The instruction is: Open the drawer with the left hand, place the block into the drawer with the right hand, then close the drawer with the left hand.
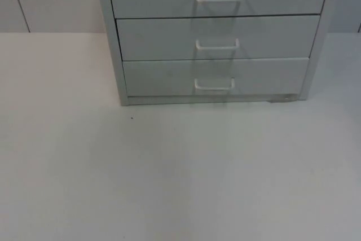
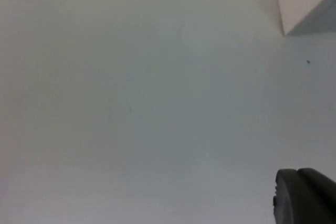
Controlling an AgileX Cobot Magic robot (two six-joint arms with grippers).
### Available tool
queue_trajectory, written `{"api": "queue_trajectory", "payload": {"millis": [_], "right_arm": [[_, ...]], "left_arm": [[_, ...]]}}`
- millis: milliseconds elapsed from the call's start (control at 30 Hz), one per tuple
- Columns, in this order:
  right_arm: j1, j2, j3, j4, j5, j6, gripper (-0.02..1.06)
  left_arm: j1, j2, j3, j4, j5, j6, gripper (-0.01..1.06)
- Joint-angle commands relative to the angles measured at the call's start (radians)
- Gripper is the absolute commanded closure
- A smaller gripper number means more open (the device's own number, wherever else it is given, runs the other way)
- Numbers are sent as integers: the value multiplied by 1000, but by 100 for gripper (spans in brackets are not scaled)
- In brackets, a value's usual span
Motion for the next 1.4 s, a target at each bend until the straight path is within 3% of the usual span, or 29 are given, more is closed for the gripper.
{"api": "queue_trajectory", "payload": {"millis": [0,333,533,767,1033,1267,1367], "right_arm": [[2,-10,3,3,2,-4,39],[2,-161,3,3,10,-29,39],[2,-325,4,5,64,-29,39],[2,-521,48,7,95,-29,39],[9,-754,113,84,106,-98,39],[26,-931,194,67,272,-116,39],[26,-964,214,55,286,-86,39]], "left_arm": [[2,-37,5,-17,16,-3,105],[2,-224,5,0,62,0,105],[2,-412,7,9,90,0,105],[2,-692,163,-12,21,0,105],[2,-971,236,-17,102,-4,105],[2,-1143,238,20,167,-55,105],[2,-1168,246,35,174,-87,105]]}}
